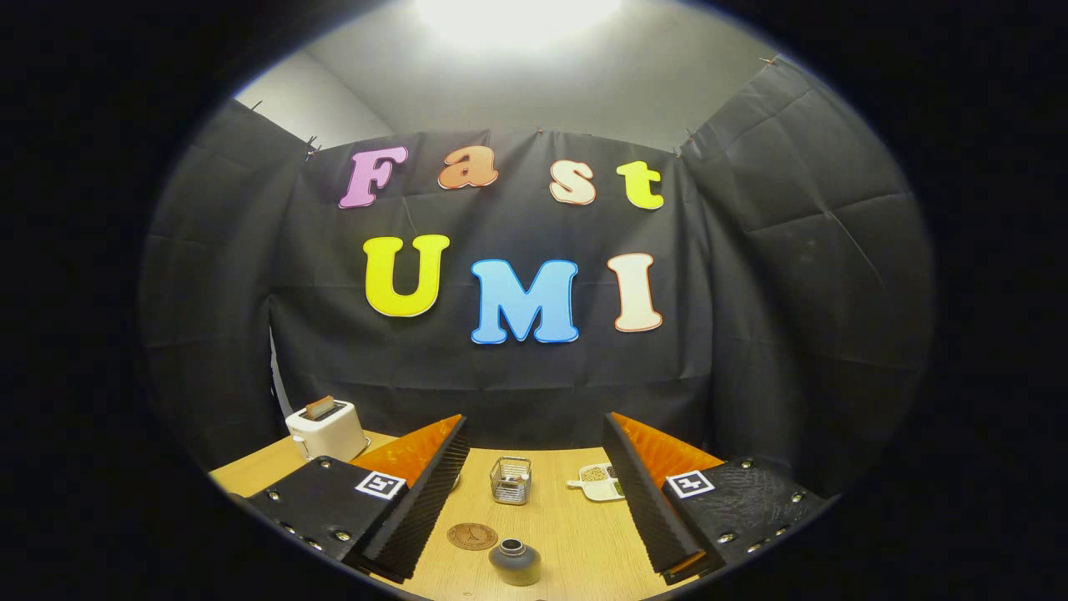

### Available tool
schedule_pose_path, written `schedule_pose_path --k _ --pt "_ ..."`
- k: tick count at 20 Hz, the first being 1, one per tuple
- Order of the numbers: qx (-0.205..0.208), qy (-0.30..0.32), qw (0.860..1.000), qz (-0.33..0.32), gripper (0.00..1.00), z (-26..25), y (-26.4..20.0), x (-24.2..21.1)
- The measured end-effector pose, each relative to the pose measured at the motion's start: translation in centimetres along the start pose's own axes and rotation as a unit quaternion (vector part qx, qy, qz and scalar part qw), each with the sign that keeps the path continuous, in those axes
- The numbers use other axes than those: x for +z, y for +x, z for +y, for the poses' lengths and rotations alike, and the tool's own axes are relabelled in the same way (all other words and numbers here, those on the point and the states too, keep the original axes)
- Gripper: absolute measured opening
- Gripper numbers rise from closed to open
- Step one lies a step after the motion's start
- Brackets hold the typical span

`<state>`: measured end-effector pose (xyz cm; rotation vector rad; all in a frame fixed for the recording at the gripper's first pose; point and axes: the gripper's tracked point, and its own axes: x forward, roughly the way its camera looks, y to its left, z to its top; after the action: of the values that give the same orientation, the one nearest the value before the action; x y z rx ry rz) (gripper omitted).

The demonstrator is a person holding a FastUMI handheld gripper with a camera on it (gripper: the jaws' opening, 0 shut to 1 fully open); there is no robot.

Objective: Take the bottle from table, then pour the juice into the cup, finally place the bottle on the coaster

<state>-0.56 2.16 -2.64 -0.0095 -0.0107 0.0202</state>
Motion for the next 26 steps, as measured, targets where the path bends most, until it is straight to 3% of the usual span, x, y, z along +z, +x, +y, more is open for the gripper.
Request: schedule_pose_path --k 7,18,26 --pt "0.012 -0.011 1.0 -0.017 0.98 1.6 -0.4 -3.1" --pt "0.016 0.0 0.999 0.046 0.98 2.0 0.8 -17.4" --pt "0.023 0.0 0.996 0.086 0.98 3.0 2.4 -24.8"
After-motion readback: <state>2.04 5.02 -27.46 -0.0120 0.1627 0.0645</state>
